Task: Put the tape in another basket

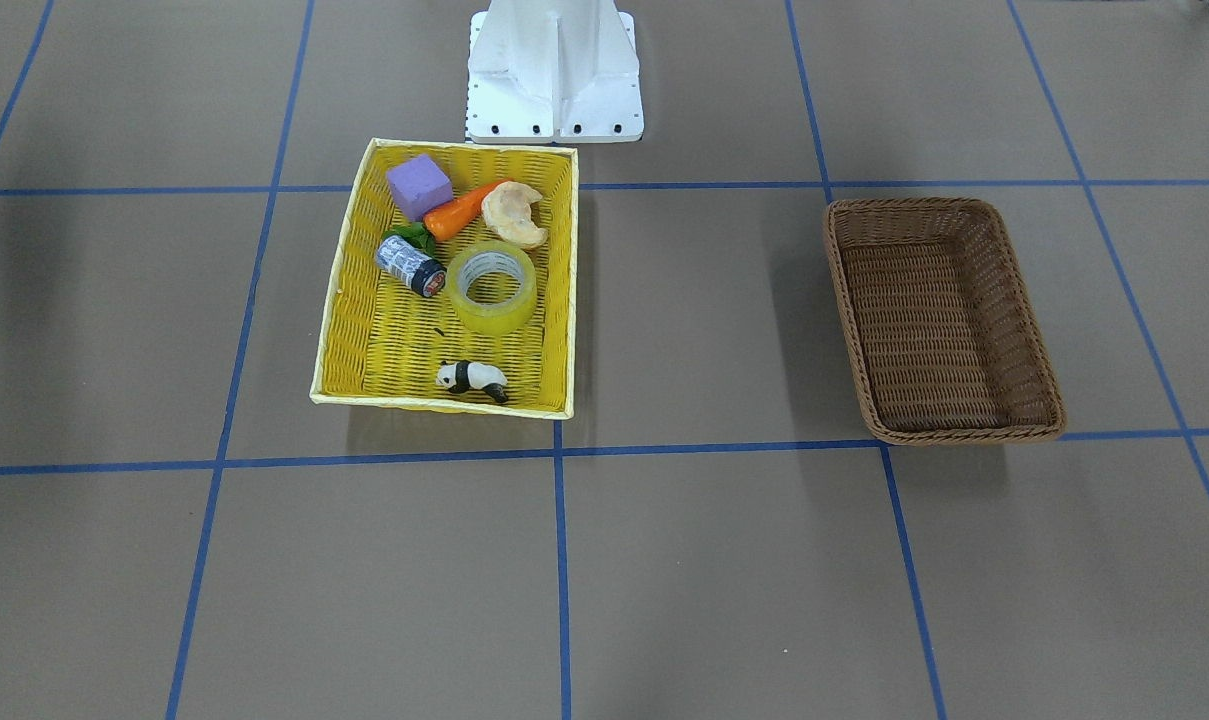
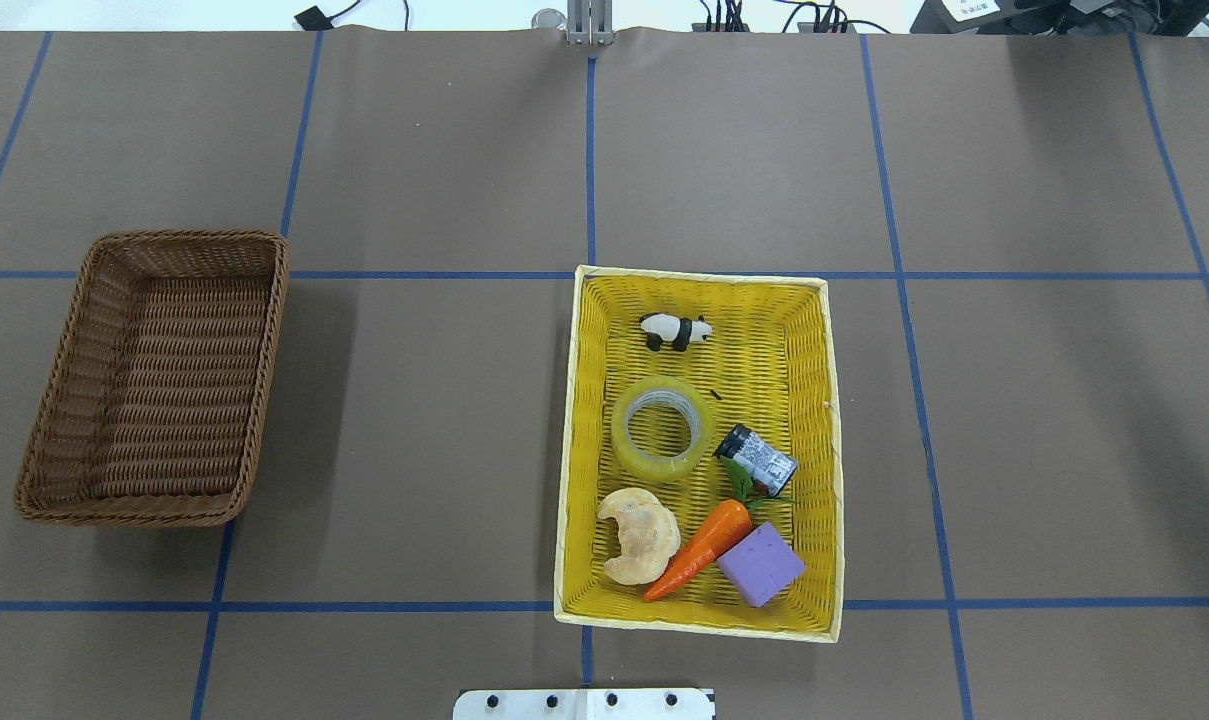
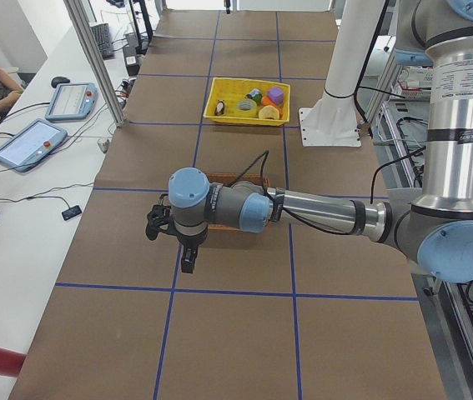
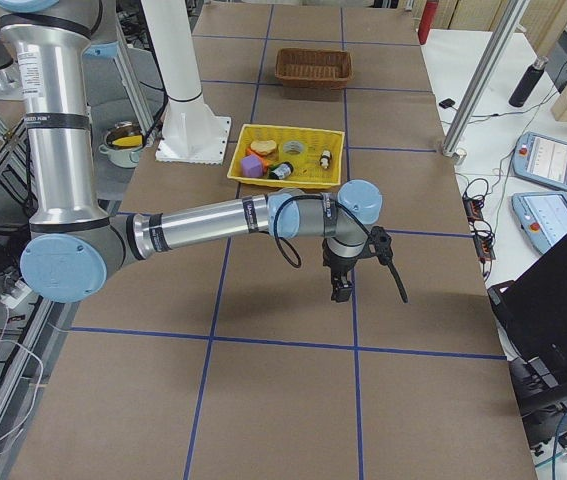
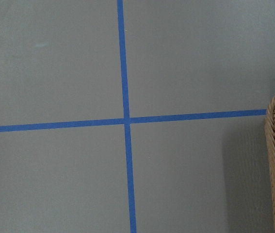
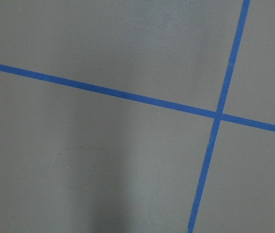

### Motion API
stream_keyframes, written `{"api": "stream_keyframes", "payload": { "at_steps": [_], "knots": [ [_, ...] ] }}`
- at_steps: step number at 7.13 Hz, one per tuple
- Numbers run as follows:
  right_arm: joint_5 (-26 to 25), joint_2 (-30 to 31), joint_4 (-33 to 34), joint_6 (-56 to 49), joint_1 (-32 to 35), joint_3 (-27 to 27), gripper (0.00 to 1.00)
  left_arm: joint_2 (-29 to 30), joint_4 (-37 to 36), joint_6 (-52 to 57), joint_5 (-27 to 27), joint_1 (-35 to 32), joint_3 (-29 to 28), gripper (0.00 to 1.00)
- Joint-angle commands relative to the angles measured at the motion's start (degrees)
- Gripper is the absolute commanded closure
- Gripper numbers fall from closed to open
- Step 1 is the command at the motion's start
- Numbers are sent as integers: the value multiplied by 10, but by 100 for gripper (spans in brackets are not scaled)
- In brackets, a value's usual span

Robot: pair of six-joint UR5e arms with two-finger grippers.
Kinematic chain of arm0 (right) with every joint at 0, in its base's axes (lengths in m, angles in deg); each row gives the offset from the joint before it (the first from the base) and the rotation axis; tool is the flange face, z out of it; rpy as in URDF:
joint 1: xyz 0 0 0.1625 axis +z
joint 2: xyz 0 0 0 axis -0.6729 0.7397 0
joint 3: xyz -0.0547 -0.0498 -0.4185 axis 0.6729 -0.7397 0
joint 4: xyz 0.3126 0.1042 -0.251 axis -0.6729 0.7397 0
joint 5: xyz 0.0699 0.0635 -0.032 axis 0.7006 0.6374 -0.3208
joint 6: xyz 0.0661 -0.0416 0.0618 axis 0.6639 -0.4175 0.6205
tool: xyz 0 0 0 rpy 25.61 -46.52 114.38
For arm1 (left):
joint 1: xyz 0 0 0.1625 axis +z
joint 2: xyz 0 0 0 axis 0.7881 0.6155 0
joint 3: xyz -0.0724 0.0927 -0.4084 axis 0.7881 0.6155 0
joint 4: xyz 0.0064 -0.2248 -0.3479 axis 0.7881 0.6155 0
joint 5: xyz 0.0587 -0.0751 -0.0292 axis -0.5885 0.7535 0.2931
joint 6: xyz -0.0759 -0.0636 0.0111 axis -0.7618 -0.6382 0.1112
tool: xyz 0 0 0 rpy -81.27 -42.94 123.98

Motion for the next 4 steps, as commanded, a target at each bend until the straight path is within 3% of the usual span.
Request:
{"api": "stream_keyframes", "payload": {
  "at_steps": [1,4],
  "knots": [
    [1,8,-34,-1,-2,-4,0,1,1,0,1,1,1,2],
    [0,8,-38,-1,-2,-4,0,-4,29,5,1,10,1,2]
  ]
}}
